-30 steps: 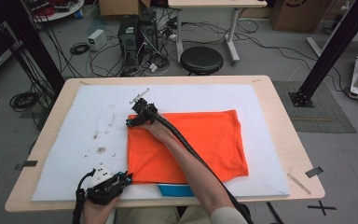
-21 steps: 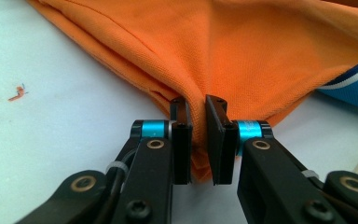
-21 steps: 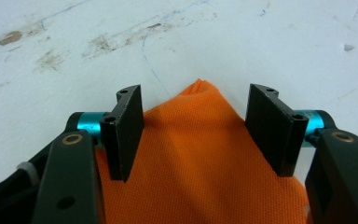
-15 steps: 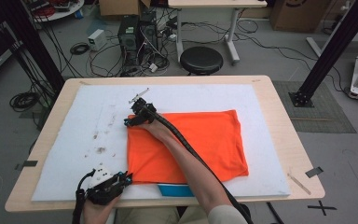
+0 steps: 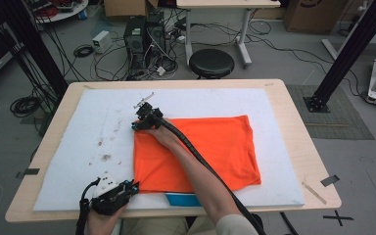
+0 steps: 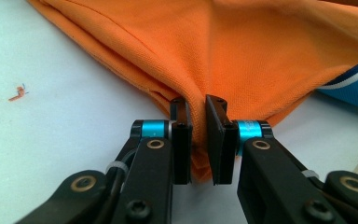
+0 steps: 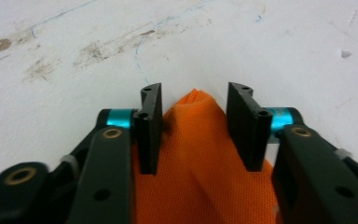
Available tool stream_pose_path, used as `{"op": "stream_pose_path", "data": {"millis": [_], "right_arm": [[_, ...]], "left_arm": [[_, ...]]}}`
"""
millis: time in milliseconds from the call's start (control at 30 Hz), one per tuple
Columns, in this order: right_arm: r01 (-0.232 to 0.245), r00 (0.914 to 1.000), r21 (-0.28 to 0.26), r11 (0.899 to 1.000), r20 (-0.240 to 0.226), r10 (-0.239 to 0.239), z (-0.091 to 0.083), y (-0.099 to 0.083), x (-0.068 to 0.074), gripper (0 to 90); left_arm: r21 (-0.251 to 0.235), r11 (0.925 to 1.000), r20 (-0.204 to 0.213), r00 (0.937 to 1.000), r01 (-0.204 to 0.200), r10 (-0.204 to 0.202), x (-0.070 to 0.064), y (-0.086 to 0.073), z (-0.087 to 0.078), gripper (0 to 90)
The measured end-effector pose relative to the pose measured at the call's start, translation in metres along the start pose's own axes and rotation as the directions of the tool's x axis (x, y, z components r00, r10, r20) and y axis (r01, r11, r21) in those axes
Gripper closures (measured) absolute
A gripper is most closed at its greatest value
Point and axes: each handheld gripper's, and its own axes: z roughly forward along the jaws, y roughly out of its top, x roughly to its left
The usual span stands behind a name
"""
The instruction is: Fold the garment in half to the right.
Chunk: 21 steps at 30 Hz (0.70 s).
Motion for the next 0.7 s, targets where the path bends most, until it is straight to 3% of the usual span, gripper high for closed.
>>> {"op": "stream_pose_path", "data": {"millis": [67,333,700], "right_arm": [[0.022,0.9998,-0.003,1.0,0.003,-0.022,0.0005,0.0003,0.0024,66.5],[0.01,0.9999,-0.001,1.0,-0.011,-0.01,0.0003,0.0003,0.0065,81.4],[0.008,0.9999,0.001,1.0,-0.012,-0.008,-0.0039,0.0023,0.0075,84.7]], "left_arm": [[-0.001,1.0,0.002,1.0,0.001,-0.001,0.0002,-0.0001,0.0,80.9],[-0.007,1.0,0.004,1.0,0.005,-0.005,0.0007,-0.001,-0.0002,81.0],[-0.027,0.9996,0.018,0.9998,0.012,-0.011,0.0033,-0.0007,-0.0049,81.6]]}}
